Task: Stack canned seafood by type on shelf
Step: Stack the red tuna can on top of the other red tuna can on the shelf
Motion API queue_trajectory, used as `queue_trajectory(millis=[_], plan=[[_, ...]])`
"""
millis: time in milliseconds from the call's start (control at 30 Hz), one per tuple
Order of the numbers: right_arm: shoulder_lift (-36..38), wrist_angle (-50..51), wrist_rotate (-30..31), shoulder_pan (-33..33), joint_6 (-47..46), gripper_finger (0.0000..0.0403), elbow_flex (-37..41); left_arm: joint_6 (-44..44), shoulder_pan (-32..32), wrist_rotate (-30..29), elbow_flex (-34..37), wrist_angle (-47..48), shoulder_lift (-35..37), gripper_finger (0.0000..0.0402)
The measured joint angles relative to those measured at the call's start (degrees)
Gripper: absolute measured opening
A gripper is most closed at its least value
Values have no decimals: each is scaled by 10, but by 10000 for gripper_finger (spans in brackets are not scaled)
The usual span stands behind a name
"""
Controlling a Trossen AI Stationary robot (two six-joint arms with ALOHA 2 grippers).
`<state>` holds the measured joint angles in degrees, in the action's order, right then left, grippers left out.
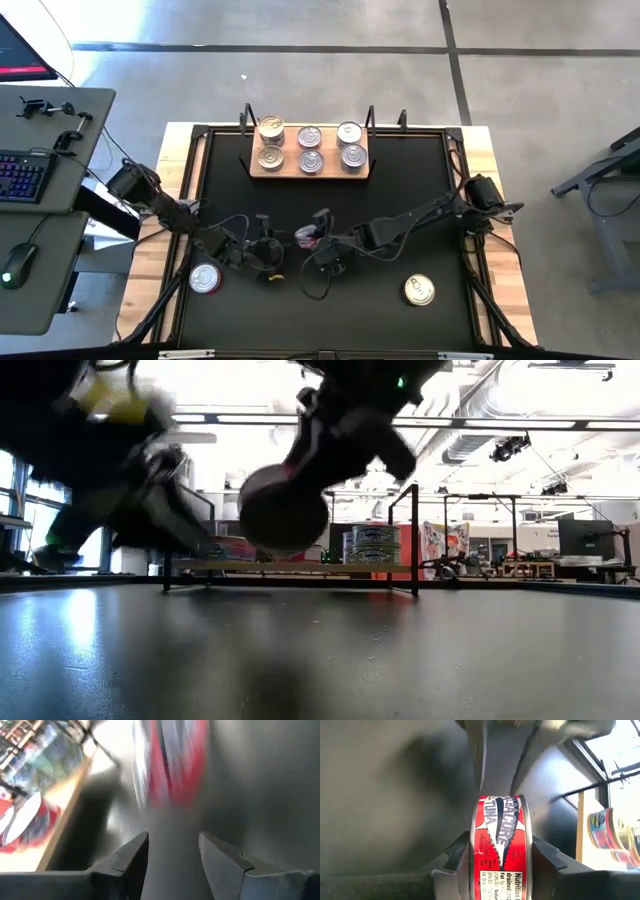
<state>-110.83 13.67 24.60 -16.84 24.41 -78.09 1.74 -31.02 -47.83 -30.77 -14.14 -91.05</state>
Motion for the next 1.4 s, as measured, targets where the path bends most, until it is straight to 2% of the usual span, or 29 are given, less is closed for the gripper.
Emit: queue_trajectory(millis=[33,167,233,300,367,433,567,700,800,900,1033,1133,1233,1400], plan=[[2,8,-6,0,-1,121,-6,-8,-4,-1,5,14,1,165],[1,15,-22,0,-5,120,-15,-14,-15,-2,-3,-25,29,165],[-1,13,-21,0,-6,121,-15,-2,-18,23,0,-11,37,168],[-1,13,1,0,-5,120,-14,7,-18,50,1,4,60,171],[0,9,36,5,-5,121,-15,26,-18,49,-3,19,85,172],[0,16,67,16,-14,120,-25,51,-22,30,-1,66,103,171],[3,23,118,68,-70,121,-78,112,-32,-49,-3,142,141,165],[-1,28,75,150,-31,121,-106,183,-46,-101,-2,226,165,158],[-12,16,67,215,24,120,-111,250,-56,-127,-2,285,178,154],[-37,-31,68,274,103,121,-112,299,-67,-144,-2,327,183,150],[-80,-122,57,335,184,120,-112,323,-74,-145,-2,343,182,147],[-99,-160,28,367,215,121,-112,322,-76,-145,-2,343,182,146],[-106,-150,9,386,215,120,-111,322,-77,-145,-2,343,182,146],[-105,-145,-18,385,195,120,-111,322,-77,-145,-2,339,182,146]])
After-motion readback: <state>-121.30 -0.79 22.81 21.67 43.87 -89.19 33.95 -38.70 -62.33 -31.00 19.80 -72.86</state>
